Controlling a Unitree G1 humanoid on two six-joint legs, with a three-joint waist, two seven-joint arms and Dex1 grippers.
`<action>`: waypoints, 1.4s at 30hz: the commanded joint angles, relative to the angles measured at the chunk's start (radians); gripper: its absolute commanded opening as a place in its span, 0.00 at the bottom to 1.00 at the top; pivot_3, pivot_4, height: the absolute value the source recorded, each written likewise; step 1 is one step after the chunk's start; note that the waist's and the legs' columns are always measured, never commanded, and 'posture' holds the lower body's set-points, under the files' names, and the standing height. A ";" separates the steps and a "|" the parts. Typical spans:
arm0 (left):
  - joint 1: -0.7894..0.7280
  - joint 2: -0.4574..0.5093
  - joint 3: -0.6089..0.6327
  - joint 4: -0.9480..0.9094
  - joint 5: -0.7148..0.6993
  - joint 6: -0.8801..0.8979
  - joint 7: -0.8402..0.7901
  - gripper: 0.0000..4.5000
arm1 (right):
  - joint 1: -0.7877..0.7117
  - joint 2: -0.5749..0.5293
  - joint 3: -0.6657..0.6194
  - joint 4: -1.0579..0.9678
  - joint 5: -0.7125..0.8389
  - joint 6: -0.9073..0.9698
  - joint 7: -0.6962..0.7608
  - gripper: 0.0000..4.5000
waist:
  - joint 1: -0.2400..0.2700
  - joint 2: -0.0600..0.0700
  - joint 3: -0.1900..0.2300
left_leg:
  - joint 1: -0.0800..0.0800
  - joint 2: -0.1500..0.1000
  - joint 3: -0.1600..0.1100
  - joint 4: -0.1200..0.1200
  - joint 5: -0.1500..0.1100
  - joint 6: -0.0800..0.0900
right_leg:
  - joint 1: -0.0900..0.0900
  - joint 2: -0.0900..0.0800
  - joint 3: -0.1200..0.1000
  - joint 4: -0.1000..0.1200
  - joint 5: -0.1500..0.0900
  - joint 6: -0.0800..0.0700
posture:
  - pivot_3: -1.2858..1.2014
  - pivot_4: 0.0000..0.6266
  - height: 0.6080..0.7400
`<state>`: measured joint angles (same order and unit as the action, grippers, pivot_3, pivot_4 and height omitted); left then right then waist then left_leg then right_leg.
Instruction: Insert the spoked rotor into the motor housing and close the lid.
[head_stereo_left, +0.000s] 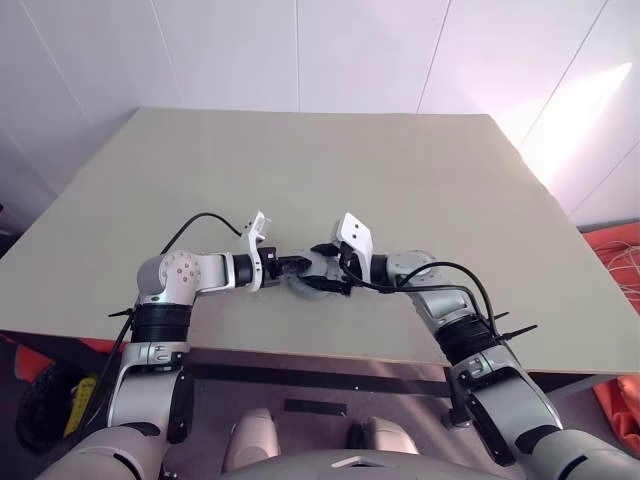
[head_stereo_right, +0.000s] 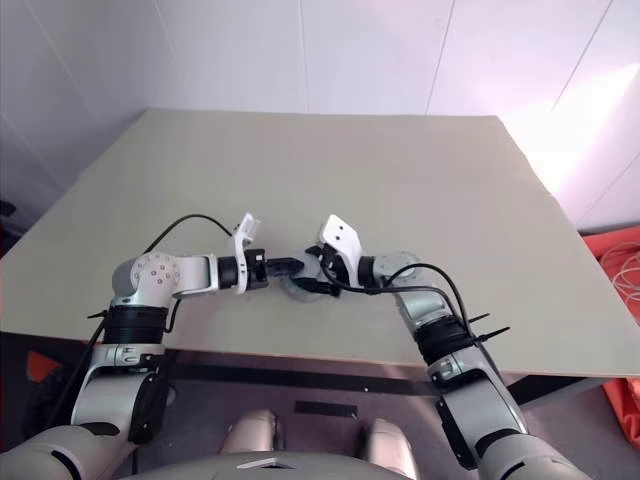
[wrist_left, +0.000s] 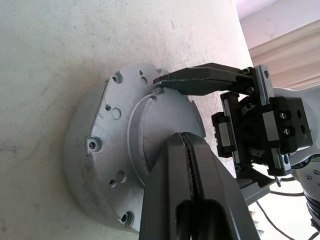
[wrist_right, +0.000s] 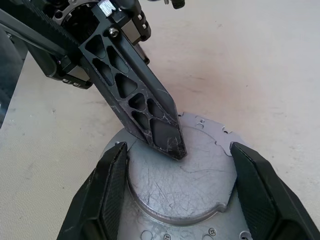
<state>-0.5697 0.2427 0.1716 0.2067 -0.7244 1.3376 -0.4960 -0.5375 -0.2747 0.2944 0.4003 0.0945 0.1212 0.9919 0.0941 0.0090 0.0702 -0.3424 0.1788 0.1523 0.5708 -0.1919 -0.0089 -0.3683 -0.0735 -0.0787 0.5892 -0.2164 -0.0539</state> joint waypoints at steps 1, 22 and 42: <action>0.006 0.019 -0.003 0.015 0.031 0.006 0.026 0.00 | -0.002 -0.003 -0.001 -0.006 -0.029 -0.009 -0.034 1.00 | 0.000 0.000 0.000 | 0.000 0.000 0.000 0.000 0.000 0.000 | 0.000 0.000 0.000 0.000 0.000 0.000 | 0.52 0.00 1.00; -0.002 0.015 -0.013 0.020 0.024 0.012 0.017 0.00 | -0.071 -0.222 -0.143 -0.240 0.088 0.249 0.050 1.00 | 0.003 0.000 0.000 | -0.004 0.000 0.000 -0.001 -0.001 0.001 | -0.003 0.000 0.000 -0.001 0.000 0.000 | 0.52 0.00 1.00; 0.002 0.017 -0.026 0.019 0.027 -0.006 0.006 0.00 | -0.146 -0.141 -0.566 -0.143 0.448 1.493 -0.283 1.00 | 0.013 0.002 0.000 | -0.004 -0.001 0.000 -0.001 0.002 -0.003 | -0.003 0.000 -0.001 -0.001 0.003 -0.005 | 0.52 0.00 1.00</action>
<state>-0.5799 0.2493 0.1620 0.2138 -0.7237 1.3267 -0.5015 -0.6882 -0.4181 -0.2455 0.2838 0.5004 1.5960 0.7411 0.1067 0.0109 0.0701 -0.3464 0.1782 0.1523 0.5700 -0.1900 -0.0121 -0.3711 -0.0735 -0.0797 0.5884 -0.2143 -0.0575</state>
